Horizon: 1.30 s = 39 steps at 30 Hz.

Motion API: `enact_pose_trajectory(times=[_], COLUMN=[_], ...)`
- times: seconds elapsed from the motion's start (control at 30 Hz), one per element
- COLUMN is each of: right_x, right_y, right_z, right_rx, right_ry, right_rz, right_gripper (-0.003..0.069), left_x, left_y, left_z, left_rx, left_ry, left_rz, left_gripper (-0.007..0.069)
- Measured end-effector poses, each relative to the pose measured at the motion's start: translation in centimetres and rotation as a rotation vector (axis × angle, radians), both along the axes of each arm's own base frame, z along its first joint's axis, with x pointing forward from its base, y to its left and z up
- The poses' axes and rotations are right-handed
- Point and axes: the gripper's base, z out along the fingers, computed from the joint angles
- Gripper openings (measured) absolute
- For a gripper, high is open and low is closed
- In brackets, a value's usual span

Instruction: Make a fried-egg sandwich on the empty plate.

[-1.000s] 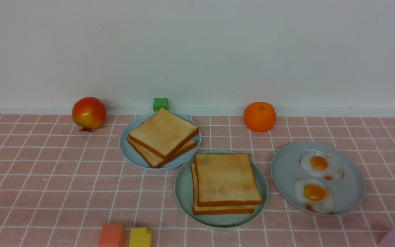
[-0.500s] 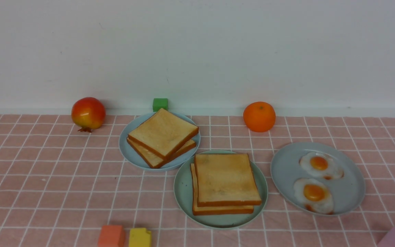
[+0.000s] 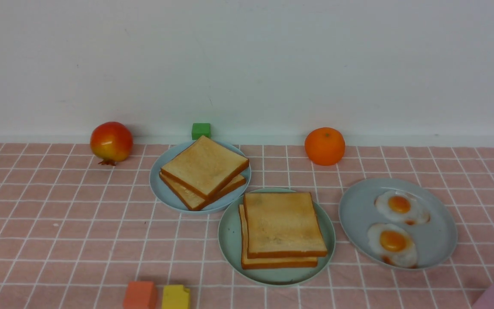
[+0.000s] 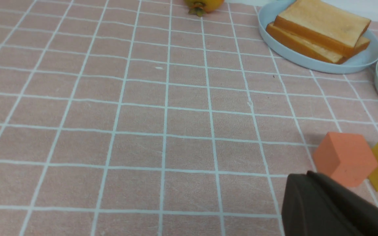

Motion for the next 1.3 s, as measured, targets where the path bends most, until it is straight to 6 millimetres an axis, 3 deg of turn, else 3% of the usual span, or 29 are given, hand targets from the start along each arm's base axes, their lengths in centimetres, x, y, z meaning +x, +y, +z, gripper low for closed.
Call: enact_pose_trajectory(times=[0.87, 1.17, 1.3], right_x=[-0.3, 0.3, 0.1], right_y=[-0.1, -1.9, -1.9], right_z=[-0.3, 0.0, -1.7], right_rx=[-0.007, -0.242, -0.235], right_ry=[0.017, -0.113, -0.102], right_rz=[-0.005, -0.213, -0.217], right_gripper=[0.0048, 0.0056, 0.0062], left_x=[0.0, 0.0, 0.0], left_y=[0.3, 0.3, 0.3], left_z=[0.1, 0.1, 0.1], left_rx=[0.006, 0.006, 0.006], left_ry=[-0.008, -0.009, -0.009], left_rz=[0.050, 0.050, 0.050], left_gripper=[0.0012, 0.0013, 0.0013])
